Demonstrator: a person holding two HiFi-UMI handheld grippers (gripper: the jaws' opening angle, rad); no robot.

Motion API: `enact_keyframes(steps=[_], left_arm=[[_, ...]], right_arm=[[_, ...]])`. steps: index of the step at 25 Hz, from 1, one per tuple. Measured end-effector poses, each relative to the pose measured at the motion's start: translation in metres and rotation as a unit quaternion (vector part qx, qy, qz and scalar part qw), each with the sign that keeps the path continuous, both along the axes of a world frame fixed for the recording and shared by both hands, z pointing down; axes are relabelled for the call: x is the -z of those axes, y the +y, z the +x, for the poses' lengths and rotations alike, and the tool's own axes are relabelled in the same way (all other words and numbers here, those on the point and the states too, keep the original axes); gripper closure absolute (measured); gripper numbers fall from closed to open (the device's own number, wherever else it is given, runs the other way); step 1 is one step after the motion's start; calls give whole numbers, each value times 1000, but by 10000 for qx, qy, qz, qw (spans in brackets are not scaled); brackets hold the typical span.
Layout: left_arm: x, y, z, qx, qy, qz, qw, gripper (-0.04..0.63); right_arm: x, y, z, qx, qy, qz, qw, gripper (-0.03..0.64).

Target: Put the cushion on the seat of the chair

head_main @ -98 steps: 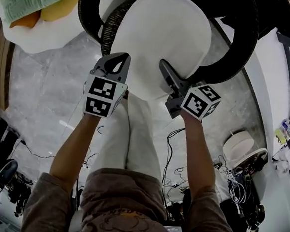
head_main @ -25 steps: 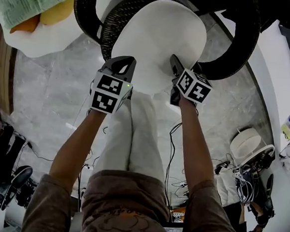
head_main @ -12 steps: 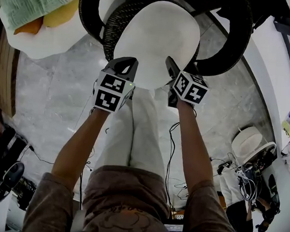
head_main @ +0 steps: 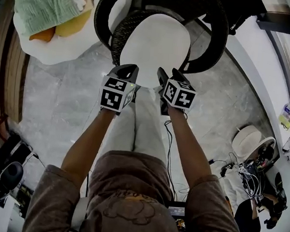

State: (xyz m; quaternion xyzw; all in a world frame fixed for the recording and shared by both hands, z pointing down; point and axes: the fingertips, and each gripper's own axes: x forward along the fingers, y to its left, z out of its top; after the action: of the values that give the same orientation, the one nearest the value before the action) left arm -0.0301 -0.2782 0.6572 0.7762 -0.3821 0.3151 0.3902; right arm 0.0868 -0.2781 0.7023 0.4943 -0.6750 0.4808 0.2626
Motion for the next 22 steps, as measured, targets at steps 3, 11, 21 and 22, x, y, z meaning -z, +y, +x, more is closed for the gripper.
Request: enact_keyframes(steps=[3,11,21,22], left_arm=[[28,6,1,27,60,6,10000,589],[99,18,0,-153,143,69,9998,589],[197,44,10,-711,489,305,9958,589],[209,48,9,-781,521,360,9949,589]], right_arm=[[30,13,-7,102,-33,41,9999,383],[106,39,-28,206,-394,16,9990,403],[229,53,-37,237,-859,829,9926,527],[246,56,-40,287,-965,995,9899,548]])
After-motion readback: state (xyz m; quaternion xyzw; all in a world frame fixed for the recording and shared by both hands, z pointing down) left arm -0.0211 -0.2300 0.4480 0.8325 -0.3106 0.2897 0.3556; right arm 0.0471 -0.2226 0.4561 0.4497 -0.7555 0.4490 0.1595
